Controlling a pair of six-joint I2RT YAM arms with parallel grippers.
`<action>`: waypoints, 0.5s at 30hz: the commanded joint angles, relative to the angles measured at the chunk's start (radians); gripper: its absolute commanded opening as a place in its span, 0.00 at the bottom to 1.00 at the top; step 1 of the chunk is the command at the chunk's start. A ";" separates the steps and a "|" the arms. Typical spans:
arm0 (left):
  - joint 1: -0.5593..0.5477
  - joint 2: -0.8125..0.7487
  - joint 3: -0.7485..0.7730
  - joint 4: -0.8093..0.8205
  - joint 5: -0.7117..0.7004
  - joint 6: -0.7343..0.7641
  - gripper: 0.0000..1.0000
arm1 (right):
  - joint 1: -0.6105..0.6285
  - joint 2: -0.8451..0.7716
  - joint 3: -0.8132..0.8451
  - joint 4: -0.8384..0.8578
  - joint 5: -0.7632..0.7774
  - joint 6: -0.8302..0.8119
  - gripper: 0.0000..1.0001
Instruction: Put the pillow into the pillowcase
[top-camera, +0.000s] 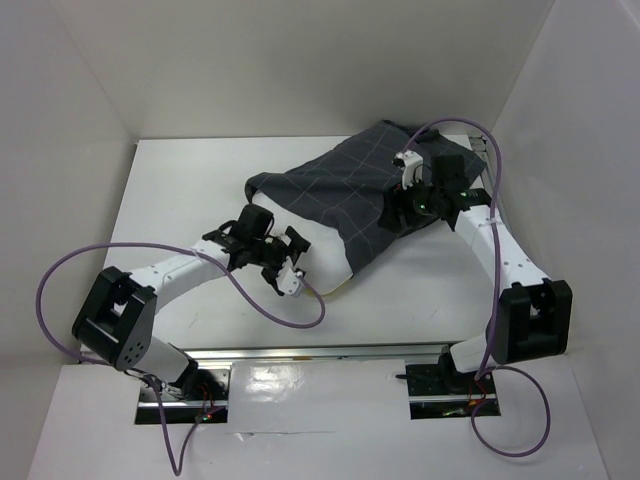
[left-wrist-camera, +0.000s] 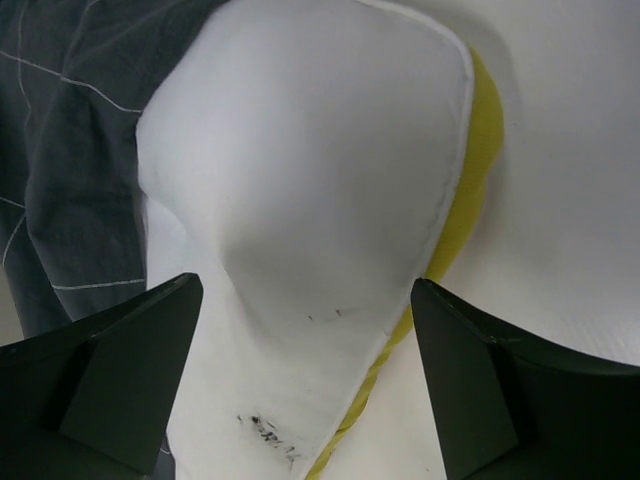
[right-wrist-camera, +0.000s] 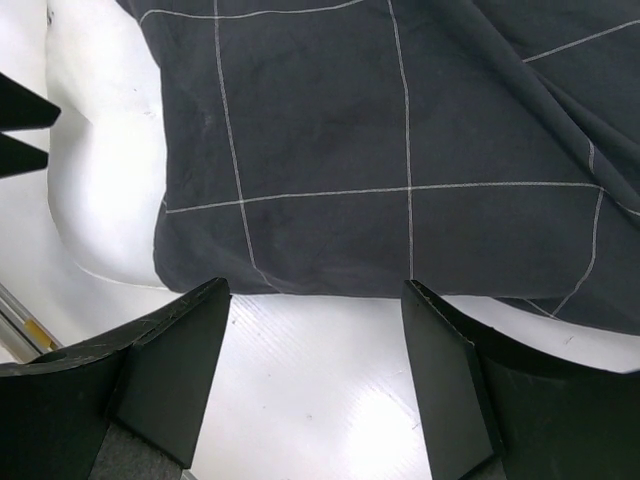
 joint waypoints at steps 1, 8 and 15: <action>0.023 -0.008 -0.007 -0.079 0.076 0.131 1.00 | -0.006 0.013 0.046 -0.009 -0.017 -0.013 0.77; 0.032 0.014 -0.038 -0.044 0.107 0.162 1.00 | -0.006 0.046 0.065 -0.009 -0.008 -0.013 0.77; 0.032 0.045 -0.139 0.230 0.125 0.114 1.00 | -0.006 0.064 0.075 -0.009 -0.008 -0.013 0.77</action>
